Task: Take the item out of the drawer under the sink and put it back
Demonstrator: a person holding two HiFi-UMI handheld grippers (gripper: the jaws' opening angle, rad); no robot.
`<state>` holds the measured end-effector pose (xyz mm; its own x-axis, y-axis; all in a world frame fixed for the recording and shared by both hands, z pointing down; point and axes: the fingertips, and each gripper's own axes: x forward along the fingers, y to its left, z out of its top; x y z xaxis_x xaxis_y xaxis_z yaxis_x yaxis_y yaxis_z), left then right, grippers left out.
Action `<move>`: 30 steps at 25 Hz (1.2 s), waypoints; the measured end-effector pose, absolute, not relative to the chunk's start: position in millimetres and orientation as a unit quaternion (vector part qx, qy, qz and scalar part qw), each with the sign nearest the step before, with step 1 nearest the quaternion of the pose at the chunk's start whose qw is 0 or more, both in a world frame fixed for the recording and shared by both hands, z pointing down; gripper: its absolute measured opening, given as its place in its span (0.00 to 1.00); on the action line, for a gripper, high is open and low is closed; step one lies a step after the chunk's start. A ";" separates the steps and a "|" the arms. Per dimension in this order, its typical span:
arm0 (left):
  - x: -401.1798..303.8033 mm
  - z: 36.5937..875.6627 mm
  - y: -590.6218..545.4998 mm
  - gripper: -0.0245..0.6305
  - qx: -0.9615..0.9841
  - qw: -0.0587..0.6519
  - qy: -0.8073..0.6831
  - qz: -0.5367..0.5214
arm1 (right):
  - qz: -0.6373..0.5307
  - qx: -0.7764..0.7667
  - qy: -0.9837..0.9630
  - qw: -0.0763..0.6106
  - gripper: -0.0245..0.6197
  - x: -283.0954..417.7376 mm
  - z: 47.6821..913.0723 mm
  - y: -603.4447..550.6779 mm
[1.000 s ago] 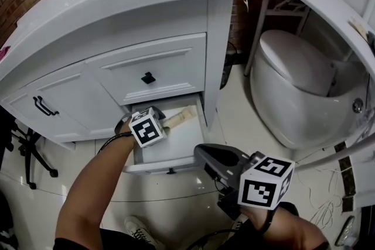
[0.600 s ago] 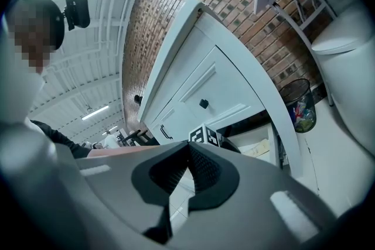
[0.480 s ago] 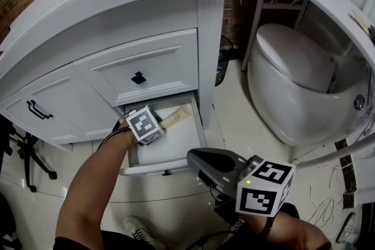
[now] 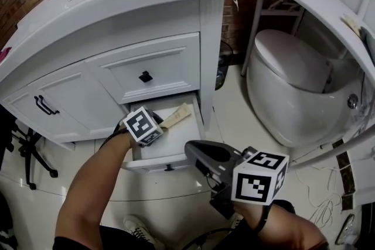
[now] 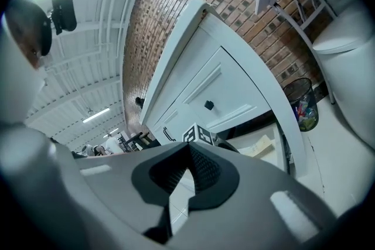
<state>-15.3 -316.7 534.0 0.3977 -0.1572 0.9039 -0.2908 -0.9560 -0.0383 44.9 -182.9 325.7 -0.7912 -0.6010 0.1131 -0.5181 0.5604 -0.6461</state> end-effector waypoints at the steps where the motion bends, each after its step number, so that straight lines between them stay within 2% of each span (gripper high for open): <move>1: -15.7 525.1 -314.7 0.22 0.837 0.058 -0.138 0.527 | -0.343 -0.315 0.883 0.062 0.05 41.7 322.2 -180.7; 14: -41.3 403.3 -257.1 0.22 0.902 0.045 -0.235 0.359 | -0.309 -0.342 0.886 0.048 0.05 45.3 323.1 -159.0; 30: -90.7 303.5 -152.0 0.22 0.931 0.151 -0.316 0.103 | -0.256 -0.360 0.896 0.032 0.05 56.5 311.8 -155.9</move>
<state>-90.7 -152.0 303.5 0.7790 -0.5570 0.2878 -0.6195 -0.7546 0.2164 56.5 -155.9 311.8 -0.7385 -0.6622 0.1270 -0.6293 0.6093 -0.4824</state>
